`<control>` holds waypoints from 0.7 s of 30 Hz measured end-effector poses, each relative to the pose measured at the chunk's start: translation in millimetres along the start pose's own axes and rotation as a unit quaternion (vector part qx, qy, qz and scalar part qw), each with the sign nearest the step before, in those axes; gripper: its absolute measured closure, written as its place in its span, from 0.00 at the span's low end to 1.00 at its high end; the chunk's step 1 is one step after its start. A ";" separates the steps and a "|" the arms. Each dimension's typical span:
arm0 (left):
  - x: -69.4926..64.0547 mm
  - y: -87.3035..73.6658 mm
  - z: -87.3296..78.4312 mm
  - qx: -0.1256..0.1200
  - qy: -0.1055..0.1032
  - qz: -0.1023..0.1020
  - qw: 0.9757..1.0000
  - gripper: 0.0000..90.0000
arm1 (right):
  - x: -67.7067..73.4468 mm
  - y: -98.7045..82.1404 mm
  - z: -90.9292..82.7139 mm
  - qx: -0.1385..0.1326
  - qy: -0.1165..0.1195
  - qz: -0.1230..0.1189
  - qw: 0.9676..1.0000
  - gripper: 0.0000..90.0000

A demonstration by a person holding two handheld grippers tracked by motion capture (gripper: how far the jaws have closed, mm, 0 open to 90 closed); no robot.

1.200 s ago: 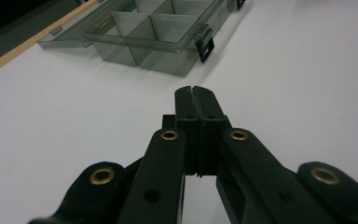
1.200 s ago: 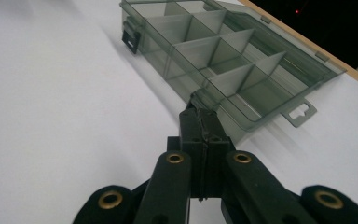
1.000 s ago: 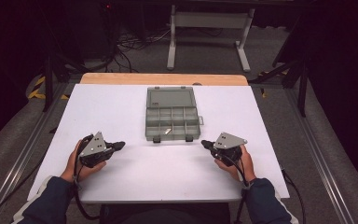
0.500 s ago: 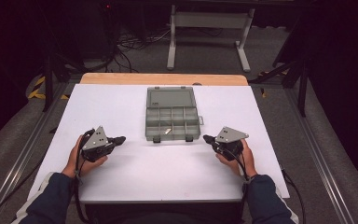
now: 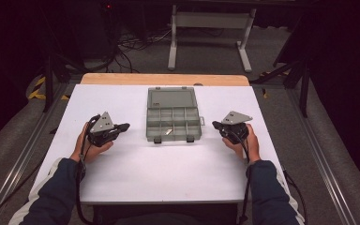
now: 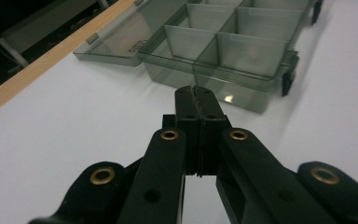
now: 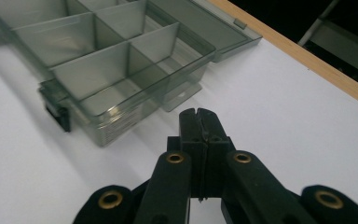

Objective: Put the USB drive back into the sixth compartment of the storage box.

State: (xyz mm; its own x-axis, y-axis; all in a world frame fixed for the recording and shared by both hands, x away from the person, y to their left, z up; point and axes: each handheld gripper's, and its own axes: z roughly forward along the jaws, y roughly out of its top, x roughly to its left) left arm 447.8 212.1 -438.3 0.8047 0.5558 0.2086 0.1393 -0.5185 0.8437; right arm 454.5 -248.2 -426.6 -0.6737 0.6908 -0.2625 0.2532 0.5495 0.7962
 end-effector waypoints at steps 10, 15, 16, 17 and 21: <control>33.3 20.1 29.1 0.029 0.019 -0.003 0.999 1.00 | -38.8 30.3 35.2 0.045 0.001 0.030 0.999 1.00; 49.1 28.0 48.6 0.053 0.026 -0.010 0.998 1.00 | -52.4 41.5 57.4 0.070 0.004 0.044 0.997 1.00; 52.0 29.2 52.2 0.055 0.025 -0.015 0.998 1.00 | -54.9 43.7 61.3 0.078 0.004 0.048 0.996 1.00; 54.9 30.5 54.9 0.056 0.027 -0.014 0.998 1.00 | -57.2 46.0 64.8 0.081 0.004 0.052 0.995 1.00; 63.8 36.6 64.9 0.064 0.032 -0.022 0.997 1.00 | -62.5 55.0 78.9 0.101 -0.004 0.049 0.994 1.00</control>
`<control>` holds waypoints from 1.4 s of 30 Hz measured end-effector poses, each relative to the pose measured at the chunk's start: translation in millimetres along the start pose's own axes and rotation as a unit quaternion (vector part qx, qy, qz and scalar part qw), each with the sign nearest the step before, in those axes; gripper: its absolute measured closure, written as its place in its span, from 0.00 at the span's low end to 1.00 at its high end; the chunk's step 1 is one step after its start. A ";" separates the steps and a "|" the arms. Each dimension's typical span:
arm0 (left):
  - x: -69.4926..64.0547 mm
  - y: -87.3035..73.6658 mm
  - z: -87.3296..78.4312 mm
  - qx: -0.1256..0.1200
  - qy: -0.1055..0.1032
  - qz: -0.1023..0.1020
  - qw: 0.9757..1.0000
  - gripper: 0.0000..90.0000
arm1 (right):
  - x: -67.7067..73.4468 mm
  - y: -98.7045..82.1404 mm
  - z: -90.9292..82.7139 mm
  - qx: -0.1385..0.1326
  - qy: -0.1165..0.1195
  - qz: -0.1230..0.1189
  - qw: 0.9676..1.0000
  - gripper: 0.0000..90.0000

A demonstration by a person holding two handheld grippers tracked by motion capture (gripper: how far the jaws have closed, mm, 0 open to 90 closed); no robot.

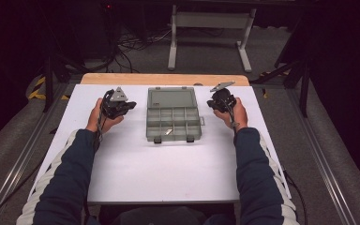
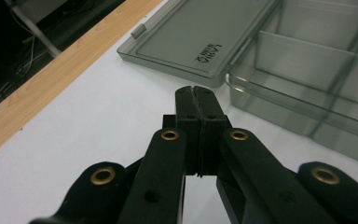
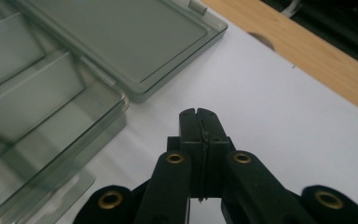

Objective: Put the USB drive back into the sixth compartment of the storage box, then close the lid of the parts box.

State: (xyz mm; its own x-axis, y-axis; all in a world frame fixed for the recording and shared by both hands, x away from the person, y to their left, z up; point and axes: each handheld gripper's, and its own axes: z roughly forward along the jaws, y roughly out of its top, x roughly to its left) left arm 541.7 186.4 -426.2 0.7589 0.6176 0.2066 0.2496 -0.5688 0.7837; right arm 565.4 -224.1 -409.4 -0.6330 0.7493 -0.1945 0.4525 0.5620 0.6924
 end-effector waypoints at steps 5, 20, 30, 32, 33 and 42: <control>7.0 4.8 16.8 0.023 0.004 -0.001 1.000 1.00 | -3.8 10.8 16.5 0.018 -0.002 -0.006 1.000 1.00; 13.2 4.8 64.5 0.059 -0.002 -0.018 0.998 1.00 | -0.9 22.0 54.1 0.065 -0.011 -0.026 0.997 1.00; 9.9 5.6 78.7 0.060 -0.012 -0.022 0.998 1.00 | 0.9 20.9 63.5 0.073 -0.003 -0.032 0.997 1.00; 10.3 5.9 79.9 0.057 -0.012 -0.025 0.998 1.00 | 1.1 20.8 64.3 0.065 0.014 -0.036 0.997 1.00; 10.7 5.8 80.5 0.056 -0.013 -0.026 0.998 1.00 | 1.9 21.1 64.9 0.061 0.022 -0.038 0.997 1.00; 17.7 5.2 84.4 0.047 -0.019 -0.036 0.998 1.00 | -3.3 21.9 67.6 0.057 0.034 -0.052 0.996 1.00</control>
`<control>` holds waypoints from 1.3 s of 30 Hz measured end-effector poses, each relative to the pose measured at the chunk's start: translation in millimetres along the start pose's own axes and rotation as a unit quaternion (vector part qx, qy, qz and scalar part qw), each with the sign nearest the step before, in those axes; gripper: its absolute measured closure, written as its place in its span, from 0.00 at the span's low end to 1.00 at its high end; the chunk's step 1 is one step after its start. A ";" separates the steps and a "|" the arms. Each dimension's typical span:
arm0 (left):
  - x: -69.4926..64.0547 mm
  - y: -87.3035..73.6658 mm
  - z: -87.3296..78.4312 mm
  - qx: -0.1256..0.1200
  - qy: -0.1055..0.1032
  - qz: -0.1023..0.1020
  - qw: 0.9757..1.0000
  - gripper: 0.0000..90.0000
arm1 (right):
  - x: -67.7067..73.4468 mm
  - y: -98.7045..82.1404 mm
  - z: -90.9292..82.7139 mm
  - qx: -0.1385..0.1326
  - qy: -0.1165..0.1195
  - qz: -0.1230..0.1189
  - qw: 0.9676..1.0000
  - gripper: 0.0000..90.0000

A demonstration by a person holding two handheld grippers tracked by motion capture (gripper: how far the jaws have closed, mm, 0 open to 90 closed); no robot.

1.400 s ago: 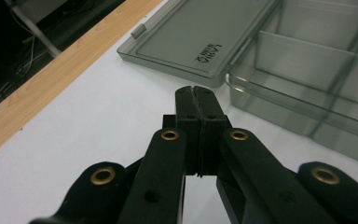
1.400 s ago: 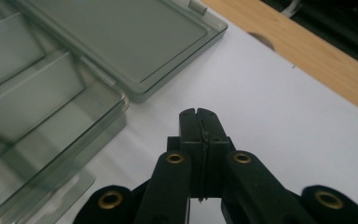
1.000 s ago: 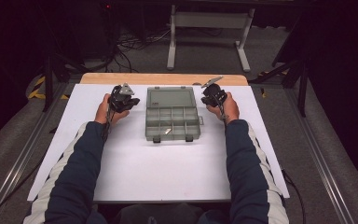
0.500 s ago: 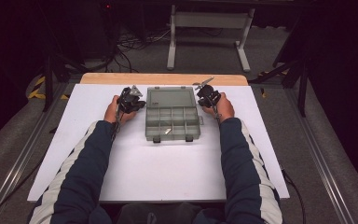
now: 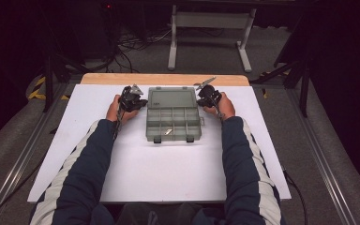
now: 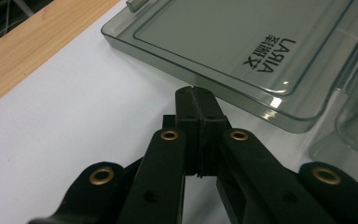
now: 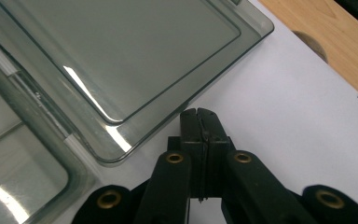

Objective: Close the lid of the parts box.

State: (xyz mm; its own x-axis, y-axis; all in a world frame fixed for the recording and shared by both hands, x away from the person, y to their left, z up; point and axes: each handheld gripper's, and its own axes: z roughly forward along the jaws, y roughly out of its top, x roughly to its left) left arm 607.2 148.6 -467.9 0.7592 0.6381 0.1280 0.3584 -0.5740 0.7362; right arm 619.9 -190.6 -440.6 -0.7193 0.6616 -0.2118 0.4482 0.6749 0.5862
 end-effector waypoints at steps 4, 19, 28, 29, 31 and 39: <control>2.8 2.2 2.1 0.002 0.000 -0.005 1.000 1.00 | -2.9 2.6 2.0 0.003 0.001 -0.009 1.000 1.00; 1.9 6.1 -0.7 0.025 -0.012 0.007 1.000 1.00 | -4.1 10.2 2.7 0.033 0.005 -0.056 0.998 1.00; -4.0 12.5 6.7 0.022 0.022 0.023 0.999 0.98 | -1.5 11.5 7.7 0.014 -0.016 -0.056 0.998 1.00; -4.2 12.5 6.9 0.021 0.024 0.022 0.999 0.98 | -1.2 11.1 8.2 0.009 -0.019 -0.051 0.998 1.00; -4.0 12.7 8.2 0.015 0.032 0.017 0.999 0.96 | -0.6 10.3 9.0 0.002 -0.024 -0.042 0.999 1.00; -5.1 14.5 8.6 -0.014 0.049 0.004 0.999 0.96 | 2.5 8.0 7.4 -0.031 -0.044 -0.022 0.998 1.00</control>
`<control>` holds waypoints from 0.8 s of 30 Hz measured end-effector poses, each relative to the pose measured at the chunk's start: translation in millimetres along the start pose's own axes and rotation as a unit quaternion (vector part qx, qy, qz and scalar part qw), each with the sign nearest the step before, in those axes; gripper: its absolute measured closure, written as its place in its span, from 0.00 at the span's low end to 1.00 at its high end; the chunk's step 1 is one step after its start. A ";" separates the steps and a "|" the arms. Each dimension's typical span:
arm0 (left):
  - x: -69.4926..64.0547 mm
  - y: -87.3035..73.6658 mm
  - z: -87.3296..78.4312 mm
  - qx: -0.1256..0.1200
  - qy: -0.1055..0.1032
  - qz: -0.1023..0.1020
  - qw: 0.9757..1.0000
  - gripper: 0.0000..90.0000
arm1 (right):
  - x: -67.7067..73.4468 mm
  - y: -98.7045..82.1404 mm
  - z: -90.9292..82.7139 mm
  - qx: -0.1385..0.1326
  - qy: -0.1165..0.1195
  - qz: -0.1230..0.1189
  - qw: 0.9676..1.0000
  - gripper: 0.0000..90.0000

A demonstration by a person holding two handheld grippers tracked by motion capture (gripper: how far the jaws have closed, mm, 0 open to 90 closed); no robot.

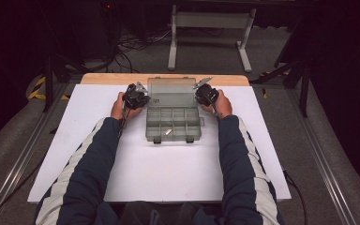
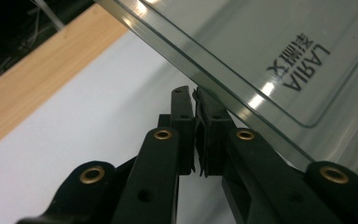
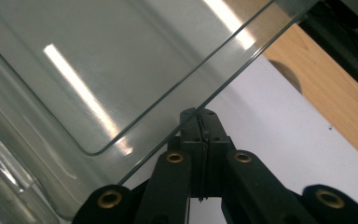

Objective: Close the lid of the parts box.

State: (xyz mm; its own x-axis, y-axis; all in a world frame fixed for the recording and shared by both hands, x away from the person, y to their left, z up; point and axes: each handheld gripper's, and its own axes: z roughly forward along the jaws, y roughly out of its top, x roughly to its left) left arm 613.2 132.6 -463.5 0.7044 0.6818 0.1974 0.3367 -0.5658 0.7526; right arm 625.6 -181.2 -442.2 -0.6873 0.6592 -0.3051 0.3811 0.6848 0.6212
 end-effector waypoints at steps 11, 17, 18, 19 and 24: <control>-3.0 10.8 -11.6 -0.036 0.020 -0.004 0.999 0.99 | 1.5 -3.0 -13.1 -0.059 -0.027 0.020 0.998 1.00; -5.5 15.5 -16.8 -0.052 0.026 -0.005 0.998 1.00 | 1.6 -2.2 -24.6 -0.093 -0.047 0.030 0.994 1.00; -6.6 17.4 -19.4 -0.057 0.033 -0.004 0.998 1.00 | 1.8 -1.9 -26.2 -0.098 -0.048 0.031 0.994 1.00; -6.5 17.8 -19.9 -0.057 0.032 -0.004 0.998 1.00 | 2.3 -1.6 -27.7 -0.103 -0.053 0.032 0.993 1.00; -7.4 21.2 -25.7 -0.066 0.041 -0.002 0.997 1.00 | 5.6 -2.1 -32.8 -0.118 -0.067 0.035 0.990 1.00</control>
State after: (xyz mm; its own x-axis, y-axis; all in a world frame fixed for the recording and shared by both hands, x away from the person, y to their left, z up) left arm 599.1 127.5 -432.8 0.6486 0.7222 0.2402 0.2503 -0.5004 0.8289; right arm 600.7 -189.1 -421.6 -0.5691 0.7493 -0.3387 0.2592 0.5544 0.7909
